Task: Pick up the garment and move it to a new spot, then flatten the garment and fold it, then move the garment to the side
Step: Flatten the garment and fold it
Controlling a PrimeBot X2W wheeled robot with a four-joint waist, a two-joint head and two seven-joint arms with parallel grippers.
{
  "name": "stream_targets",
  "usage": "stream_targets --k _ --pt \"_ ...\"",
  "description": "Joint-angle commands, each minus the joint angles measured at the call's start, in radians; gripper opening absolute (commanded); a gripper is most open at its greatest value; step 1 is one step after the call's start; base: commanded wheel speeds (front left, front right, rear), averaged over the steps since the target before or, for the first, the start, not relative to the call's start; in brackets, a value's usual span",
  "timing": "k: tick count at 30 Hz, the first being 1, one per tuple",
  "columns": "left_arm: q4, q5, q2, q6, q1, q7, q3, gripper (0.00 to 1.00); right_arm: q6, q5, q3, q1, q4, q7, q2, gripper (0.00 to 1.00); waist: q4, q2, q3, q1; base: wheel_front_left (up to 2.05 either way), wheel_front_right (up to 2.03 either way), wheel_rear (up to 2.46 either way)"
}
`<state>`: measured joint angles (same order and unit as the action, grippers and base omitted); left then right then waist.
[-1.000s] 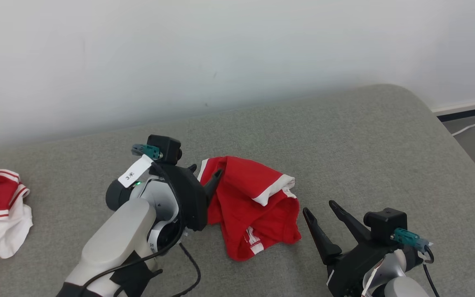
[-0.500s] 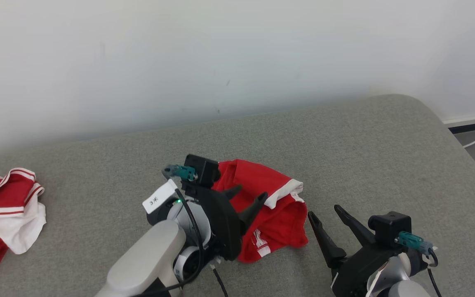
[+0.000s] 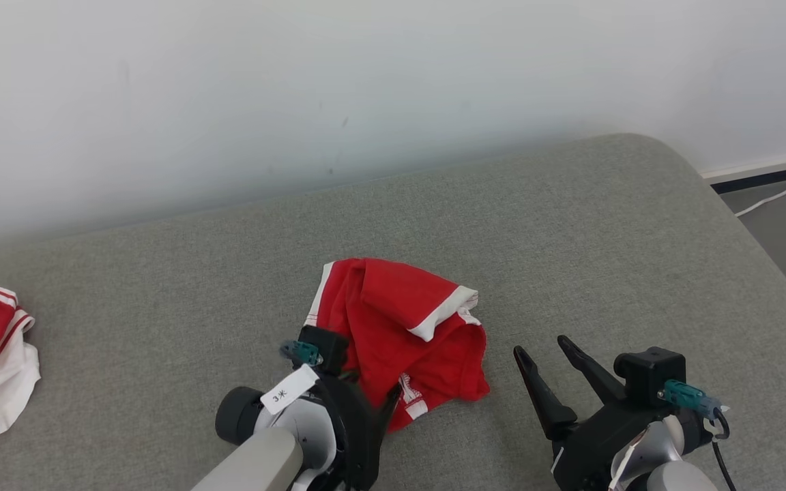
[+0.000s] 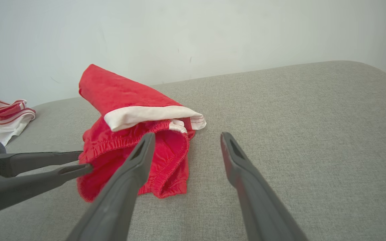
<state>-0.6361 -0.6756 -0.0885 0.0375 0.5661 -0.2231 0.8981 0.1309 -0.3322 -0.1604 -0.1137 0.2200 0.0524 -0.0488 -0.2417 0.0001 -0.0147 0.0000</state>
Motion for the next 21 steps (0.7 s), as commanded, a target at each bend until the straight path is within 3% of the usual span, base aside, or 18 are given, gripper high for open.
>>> stream_targets --k 1,7,8,9,10,21 --pt "-0.005 0.012 -0.003 0.004 -0.015 0.004 0.007 1.0 0.0 0.008 0.005 -0.006 -0.003 -0.003 -0.004 1.0 0.0 -0.0001 -0.002 0.0 0.0 0.0 0.0" --pt "-0.031 -0.004 0.005 -0.001 -0.029 0.008 0.019 1.0 0.0 0.005 0.005 -0.008 0.001 -0.005 -0.004 1.0 0.008 -0.0001 -0.001 0.0 0.0 0.0 0.0" --pt "-0.033 -0.007 0.006 0.0 -0.027 0.016 0.016 0.96 0.0 0.003 0.004 -0.01 0.002 -0.005 -0.004 1.0 0.01 -0.0001 -0.001 0.0 0.0 0.0 0.0" --pt "-0.032 -0.007 0.006 0.001 -0.023 0.028 0.011 0.42 0.0 0.002 0.002 -0.011 0.003 -0.006 -0.004 1.0 0.012 -0.0001 0.0 0.0 0.0 0.0 0.0" --pt "-0.033 -0.007 0.006 0.0 -0.018 0.037 0.008 0.0 0.0 0.001 0.001 -0.013 0.004 -0.006 -0.004 1.0 0.013 -0.0001 0.0 0.0 0.0 0.0 0.0" --pt "-0.01 0.002 -0.041 0.033 0.064 0.172 -0.072 0.0 0.0 -0.008 0.0 -0.01 0.015 -0.012 -0.004 1.0 0.027 -0.0001 0.007 0.0 0.0 0.0 0.0"
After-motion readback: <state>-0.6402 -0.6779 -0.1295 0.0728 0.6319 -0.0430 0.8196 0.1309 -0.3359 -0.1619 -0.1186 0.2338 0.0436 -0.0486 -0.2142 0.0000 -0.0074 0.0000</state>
